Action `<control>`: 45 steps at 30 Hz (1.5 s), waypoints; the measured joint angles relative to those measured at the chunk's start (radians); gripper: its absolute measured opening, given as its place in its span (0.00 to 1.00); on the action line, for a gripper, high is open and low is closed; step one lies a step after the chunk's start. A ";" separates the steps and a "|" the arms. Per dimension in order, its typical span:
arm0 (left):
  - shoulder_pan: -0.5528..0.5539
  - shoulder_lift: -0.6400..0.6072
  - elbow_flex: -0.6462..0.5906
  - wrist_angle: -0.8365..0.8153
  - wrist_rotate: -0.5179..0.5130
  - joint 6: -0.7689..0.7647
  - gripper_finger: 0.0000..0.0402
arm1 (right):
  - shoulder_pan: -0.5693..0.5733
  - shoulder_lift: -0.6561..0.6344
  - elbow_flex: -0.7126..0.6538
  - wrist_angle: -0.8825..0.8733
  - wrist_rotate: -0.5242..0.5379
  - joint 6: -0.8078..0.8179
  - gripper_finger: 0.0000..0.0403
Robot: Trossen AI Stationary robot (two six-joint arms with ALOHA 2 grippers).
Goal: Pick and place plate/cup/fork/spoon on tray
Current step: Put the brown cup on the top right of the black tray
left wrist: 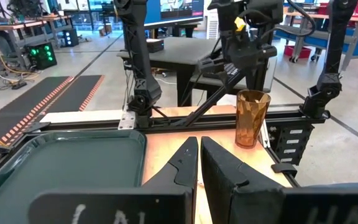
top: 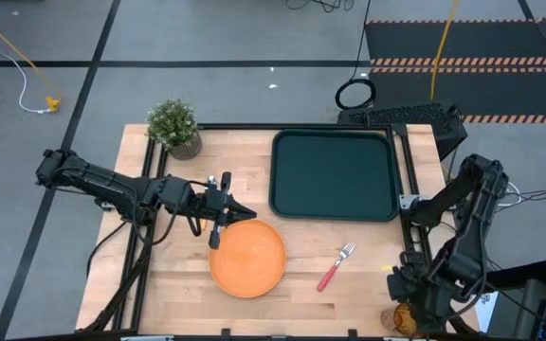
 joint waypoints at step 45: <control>0.000 0.000 0.000 0.023 0.000 0.029 0.06 | -0.190 -0.087 -0.139 0.068 -0.016 -0.020 0.00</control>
